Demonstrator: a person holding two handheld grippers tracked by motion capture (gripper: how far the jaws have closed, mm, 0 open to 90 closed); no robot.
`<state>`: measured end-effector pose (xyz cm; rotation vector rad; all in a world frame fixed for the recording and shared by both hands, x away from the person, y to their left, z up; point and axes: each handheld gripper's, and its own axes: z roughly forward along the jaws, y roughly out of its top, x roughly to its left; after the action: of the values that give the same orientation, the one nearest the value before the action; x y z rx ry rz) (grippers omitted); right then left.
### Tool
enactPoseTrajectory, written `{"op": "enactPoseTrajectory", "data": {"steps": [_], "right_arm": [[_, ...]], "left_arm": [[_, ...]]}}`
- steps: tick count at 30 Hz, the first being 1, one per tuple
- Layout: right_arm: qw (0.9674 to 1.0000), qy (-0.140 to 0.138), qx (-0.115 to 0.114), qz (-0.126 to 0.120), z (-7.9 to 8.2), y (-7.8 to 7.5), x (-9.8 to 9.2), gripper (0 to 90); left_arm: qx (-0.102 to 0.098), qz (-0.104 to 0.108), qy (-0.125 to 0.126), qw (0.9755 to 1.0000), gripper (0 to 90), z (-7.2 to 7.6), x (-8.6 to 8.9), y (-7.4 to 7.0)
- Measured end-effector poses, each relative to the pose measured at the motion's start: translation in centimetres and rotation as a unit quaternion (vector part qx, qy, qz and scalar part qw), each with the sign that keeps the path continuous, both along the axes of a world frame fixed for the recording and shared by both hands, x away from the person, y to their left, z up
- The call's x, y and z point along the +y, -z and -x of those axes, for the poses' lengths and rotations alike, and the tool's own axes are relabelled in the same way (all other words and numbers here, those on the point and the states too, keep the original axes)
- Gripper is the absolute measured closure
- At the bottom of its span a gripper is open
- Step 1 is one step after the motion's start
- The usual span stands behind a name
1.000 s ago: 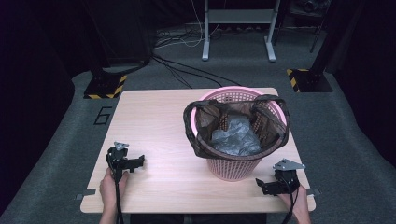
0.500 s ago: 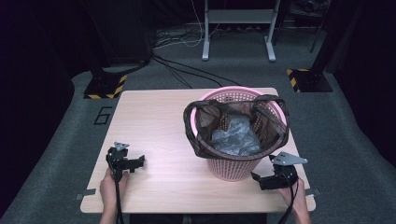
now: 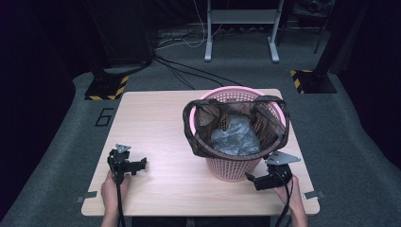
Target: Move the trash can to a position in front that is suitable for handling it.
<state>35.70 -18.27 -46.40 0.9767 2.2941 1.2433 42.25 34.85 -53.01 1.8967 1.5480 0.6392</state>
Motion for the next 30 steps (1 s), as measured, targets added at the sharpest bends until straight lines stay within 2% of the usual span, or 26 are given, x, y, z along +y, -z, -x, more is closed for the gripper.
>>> {"op": "enactPoseTrajectory", "data": {"steps": [15,30], "right_arm": [[0.9999,-0.015,0.004,-0.005,-0.9,-0.1,1.7,0.3],[0.9994,-0.034,0.005,0.000,-1.8,-0.2,3.2,0.3]], "left_arm": [[0.000,0.001,0.001,1.0000,0.1,0.1,0.0,0.0],[-0.001,0.000,0.002,1.0000,0.1,0.1,0.0,0.0]]}}
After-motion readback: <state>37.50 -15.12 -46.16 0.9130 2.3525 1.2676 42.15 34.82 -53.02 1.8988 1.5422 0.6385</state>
